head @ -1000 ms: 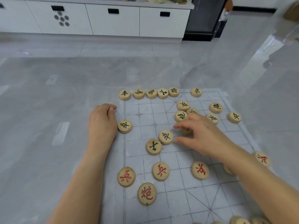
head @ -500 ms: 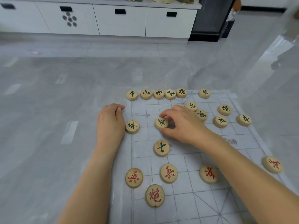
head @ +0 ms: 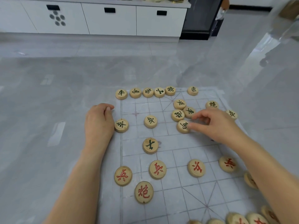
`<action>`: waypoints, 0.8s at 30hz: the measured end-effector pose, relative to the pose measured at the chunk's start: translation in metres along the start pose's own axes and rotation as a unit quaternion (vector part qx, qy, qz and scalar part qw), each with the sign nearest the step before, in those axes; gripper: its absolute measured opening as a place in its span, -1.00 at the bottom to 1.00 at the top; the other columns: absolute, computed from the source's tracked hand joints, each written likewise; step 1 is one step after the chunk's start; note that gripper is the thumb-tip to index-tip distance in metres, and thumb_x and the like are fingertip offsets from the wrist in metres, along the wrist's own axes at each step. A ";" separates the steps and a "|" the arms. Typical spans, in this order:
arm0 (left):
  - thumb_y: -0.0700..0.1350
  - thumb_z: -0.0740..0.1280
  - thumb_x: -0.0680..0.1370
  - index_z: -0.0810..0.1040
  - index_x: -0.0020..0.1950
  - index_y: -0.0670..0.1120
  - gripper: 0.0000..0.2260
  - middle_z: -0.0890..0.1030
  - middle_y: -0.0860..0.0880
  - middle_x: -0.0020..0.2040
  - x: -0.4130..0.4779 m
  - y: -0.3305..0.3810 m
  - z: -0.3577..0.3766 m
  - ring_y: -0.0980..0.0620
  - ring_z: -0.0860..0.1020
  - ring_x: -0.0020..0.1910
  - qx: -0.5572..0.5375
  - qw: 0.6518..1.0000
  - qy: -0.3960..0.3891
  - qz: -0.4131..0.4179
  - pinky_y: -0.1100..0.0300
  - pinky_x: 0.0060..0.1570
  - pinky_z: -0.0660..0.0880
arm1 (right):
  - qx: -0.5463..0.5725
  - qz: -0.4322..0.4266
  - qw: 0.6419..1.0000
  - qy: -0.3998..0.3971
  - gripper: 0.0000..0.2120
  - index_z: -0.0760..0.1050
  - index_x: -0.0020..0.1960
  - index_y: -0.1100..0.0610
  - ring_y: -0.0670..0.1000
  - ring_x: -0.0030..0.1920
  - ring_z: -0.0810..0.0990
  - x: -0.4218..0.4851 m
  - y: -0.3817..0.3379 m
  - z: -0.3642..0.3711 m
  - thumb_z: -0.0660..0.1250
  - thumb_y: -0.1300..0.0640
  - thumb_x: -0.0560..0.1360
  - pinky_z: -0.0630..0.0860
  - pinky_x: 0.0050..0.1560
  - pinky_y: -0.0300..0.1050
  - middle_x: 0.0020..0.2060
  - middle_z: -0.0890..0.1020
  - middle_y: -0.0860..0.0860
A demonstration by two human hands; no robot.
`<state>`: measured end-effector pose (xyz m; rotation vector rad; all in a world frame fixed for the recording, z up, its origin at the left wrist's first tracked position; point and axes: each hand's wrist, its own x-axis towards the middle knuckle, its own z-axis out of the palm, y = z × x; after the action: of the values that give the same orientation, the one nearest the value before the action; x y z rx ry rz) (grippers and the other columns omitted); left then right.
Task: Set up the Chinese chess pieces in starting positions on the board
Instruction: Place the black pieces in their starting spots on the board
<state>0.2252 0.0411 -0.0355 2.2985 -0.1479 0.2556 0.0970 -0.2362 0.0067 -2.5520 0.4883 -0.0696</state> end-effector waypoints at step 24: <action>-0.17 0.10 0.59 0.55 0.05 -0.09 -0.77 0.60 0.02 -0.07 0.000 -0.004 -0.003 0.12 0.50 -0.06 -0.107 0.990 0.070 -0.055 0.30 -0.08 0.34 | -0.107 -0.061 0.992 0.006 -0.67 0.55 0.01 -0.08 -0.02 -0.10 0.48 -0.009 -0.009 0.018 0.40 -0.21 0.32 0.40 -0.03 -0.01 -0.16 0.51 -0.10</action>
<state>0.2259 0.0462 -0.0360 2.0608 0.0231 0.3276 0.0940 -0.2170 -0.0034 -2.7913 0.3602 -0.0807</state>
